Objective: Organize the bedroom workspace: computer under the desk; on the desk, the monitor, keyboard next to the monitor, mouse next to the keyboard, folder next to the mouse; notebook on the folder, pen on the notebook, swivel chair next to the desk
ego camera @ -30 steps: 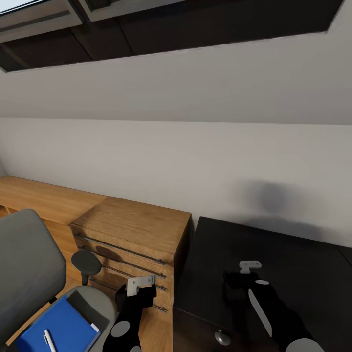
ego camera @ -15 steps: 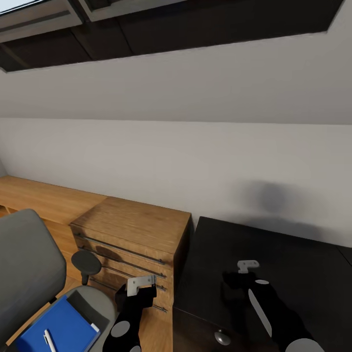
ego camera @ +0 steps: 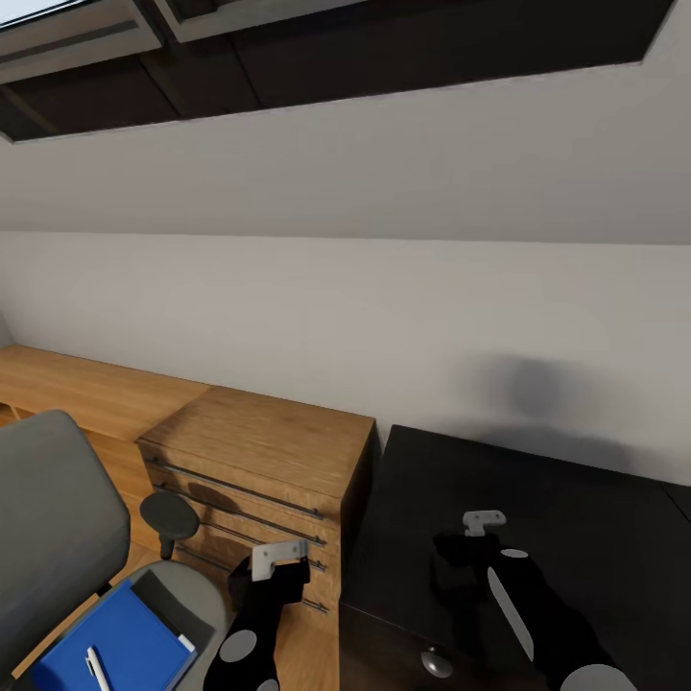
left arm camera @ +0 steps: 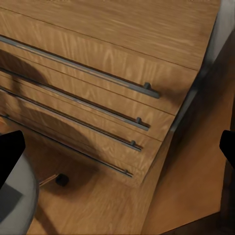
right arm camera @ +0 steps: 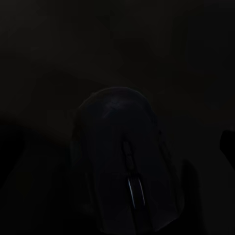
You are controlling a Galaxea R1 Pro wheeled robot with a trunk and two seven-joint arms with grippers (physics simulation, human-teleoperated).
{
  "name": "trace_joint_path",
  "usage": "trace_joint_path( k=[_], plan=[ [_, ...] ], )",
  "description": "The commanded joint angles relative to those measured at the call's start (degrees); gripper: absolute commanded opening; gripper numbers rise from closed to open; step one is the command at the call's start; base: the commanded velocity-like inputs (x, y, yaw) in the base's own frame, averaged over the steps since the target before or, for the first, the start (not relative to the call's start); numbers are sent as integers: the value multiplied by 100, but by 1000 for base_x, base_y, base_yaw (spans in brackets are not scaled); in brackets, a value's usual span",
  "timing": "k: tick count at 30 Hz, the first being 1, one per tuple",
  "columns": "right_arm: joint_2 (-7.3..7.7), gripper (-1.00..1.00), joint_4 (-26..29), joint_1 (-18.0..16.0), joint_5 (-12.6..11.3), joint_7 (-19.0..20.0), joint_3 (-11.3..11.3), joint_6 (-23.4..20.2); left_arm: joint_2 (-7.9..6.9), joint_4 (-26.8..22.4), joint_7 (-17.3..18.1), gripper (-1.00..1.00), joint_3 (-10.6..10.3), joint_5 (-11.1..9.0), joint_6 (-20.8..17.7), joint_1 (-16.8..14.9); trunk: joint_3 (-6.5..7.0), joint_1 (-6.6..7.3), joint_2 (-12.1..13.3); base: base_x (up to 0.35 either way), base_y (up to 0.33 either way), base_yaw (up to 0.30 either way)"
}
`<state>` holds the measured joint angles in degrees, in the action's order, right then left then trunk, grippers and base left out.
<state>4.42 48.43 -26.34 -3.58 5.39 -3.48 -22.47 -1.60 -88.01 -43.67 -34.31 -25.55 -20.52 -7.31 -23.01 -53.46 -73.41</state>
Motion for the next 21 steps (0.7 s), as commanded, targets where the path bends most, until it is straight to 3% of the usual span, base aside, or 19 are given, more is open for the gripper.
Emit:
trace_joint_path(
  k=[1, 5, 11, 17, 21],
  plan=[
    [6, 100, 8, -3, -36, -5, -14, -30, -4, -11, -46, 100, -18, -29, -22, -8, -7, 0, -4, 0, 0, 0],
    [6, 100, 8, -3, -32, -8, -13, -29, 0, -18, -46, 100, -36, -29, -22, -8, -7, 0, -4, 0, 0, 0],
    [6, 100, 8, -3, -29, -11, -12, -36, 2, -23, -46, 100, -55, -29, -22, -8, -114, -132, -245, 0, 0, 0],
    [6, 100, 8, -3, -22, -22, -5, -37, 2, -23, -46, 100, -57, -29, -21, -8, -114, -132, -245, 0, 0, 0],
    [6, 100, 2, -3, 90, -24, -3, -38, 2, -23, -46, 100, -58, -29, -19, -8, -186, -220, -405, 0, 0, 0]
  ],
)
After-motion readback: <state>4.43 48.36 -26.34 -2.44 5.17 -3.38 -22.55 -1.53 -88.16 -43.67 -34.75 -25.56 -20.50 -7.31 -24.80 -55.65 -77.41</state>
